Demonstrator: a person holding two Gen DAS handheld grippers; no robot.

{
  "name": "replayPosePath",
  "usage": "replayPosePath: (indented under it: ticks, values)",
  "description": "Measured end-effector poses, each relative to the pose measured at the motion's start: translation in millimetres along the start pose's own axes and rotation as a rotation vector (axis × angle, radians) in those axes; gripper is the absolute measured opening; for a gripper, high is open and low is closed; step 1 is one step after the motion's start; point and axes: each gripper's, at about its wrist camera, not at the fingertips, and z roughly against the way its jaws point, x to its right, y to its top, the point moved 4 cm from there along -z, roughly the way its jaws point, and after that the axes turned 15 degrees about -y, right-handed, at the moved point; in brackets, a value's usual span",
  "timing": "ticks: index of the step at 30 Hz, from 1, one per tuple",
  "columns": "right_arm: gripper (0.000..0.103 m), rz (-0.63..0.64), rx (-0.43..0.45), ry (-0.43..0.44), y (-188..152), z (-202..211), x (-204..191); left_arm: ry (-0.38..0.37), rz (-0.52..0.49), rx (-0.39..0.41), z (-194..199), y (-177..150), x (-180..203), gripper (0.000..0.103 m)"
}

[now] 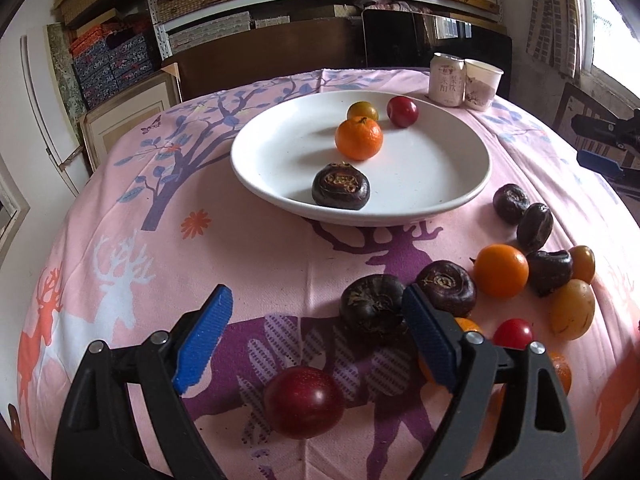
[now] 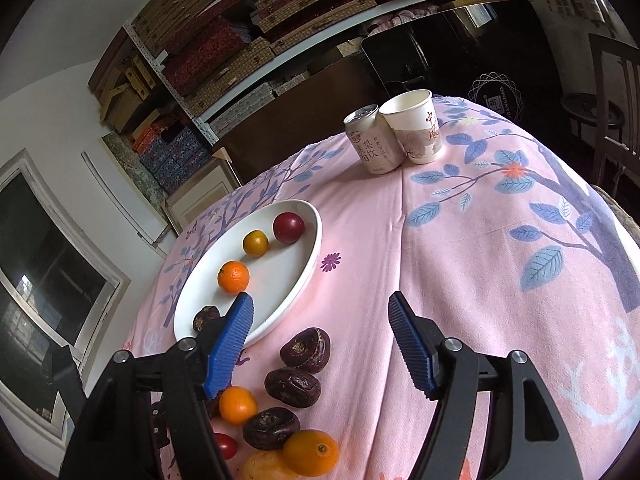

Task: Organize fruits
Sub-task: 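Return both tools to the pile and grasp a dark purple fruit with the left tool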

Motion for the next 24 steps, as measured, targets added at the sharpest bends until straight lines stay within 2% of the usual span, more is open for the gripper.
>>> replayPosePath:
  ticks: [2,8,12,15,20,24]
  values:
    - [0.073,0.018,0.002,-0.001,-2,1,-4,-0.001,-0.008,-0.006,-3,-1,2,0.090]
    - [0.074,0.041,-0.003,-0.025,-5,-2,-7,-0.004,0.010,-0.011,-2,0,-8,0.096]
    - [0.074,0.043,-0.003,-0.027,-6,-2,-6,0.097,0.055,0.039,9,4,-28,0.096]
    - [0.074,0.051,-0.007,-0.032,-6,-2,-7,0.066,0.058,0.049,12,5,-26,0.096]
    - [0.074,0.082,-0.007,-0.051,-10,-5,-10,0.041,-0.051,0.000,0,0,-2,0.096]
    - [0.074,0.085,-0.020,-0.055,-11,-8,-10,0.007,-0.006,-0.014,-5,0,-9,0.095]
